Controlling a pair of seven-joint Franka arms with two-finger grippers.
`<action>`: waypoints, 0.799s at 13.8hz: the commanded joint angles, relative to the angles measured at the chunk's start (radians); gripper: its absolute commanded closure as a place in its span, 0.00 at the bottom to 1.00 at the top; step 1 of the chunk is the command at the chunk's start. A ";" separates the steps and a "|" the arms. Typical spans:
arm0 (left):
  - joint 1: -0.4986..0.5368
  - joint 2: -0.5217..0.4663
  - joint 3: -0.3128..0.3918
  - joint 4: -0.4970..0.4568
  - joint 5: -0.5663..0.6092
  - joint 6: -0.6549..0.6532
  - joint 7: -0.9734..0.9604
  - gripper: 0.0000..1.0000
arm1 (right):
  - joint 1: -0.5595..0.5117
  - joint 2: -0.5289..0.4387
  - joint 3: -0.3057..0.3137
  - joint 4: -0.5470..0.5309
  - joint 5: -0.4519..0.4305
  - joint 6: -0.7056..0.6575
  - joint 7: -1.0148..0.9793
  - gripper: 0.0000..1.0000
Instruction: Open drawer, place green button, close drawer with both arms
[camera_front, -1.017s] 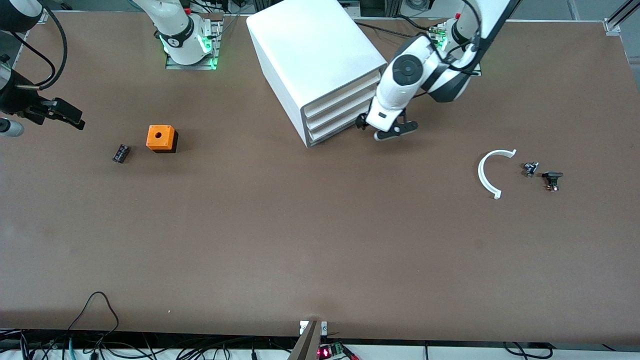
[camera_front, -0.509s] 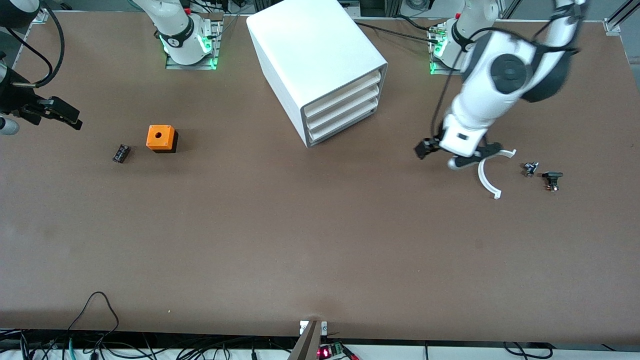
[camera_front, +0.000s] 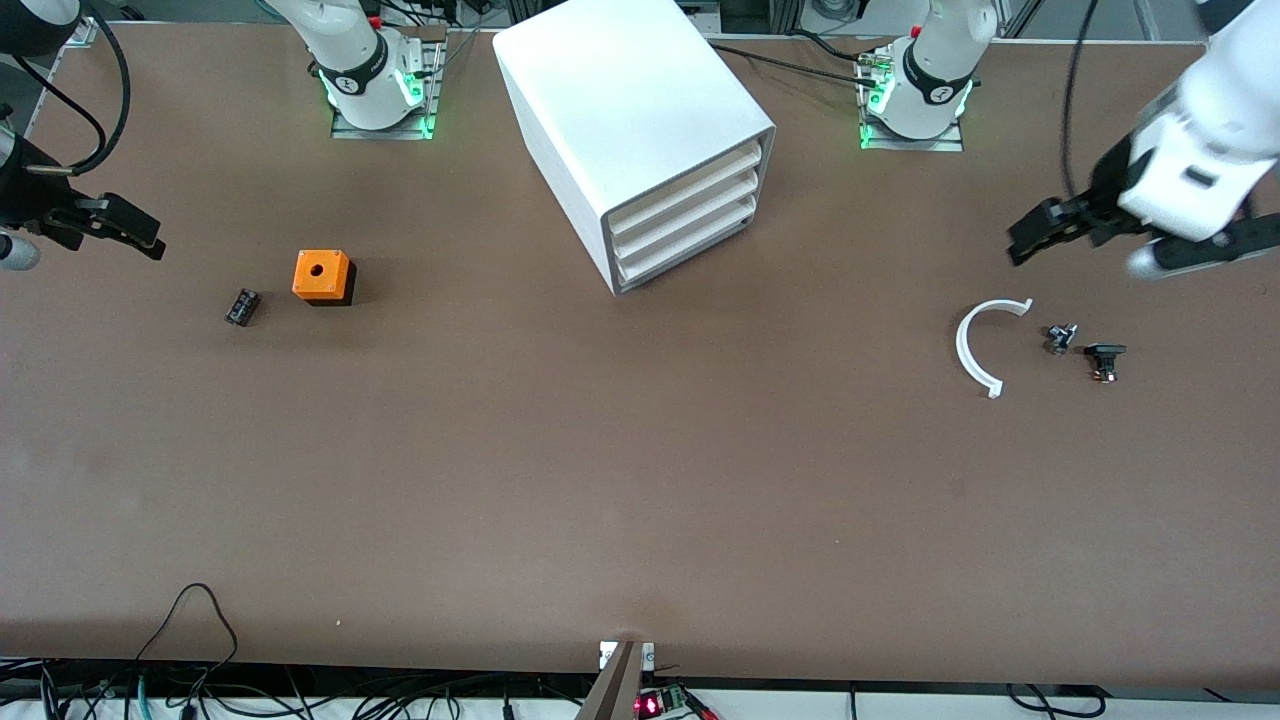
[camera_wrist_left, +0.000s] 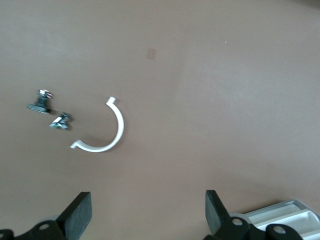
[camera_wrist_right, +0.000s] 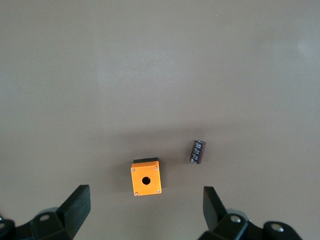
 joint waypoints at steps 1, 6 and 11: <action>-0.054 0.001 0.075 0.011 0.008 -0.023 0.104 0.00 | 0.002 0.000 0.000 0.011 0.015 -0.013 -0.012 0.00; -0.059 0.008 0.085 0.008 0.048 -0.026 0.276 0.00 | 0.000 -0.010 0.000 0.037 0.015 -0.046 -0.017 0.00; -0.100 0.013 0.087 0.024 0.050 -0.061 0.278 0.00 | 0.000 -0.004 0.000 0.091 0.017 -0.126 -0.016 0.00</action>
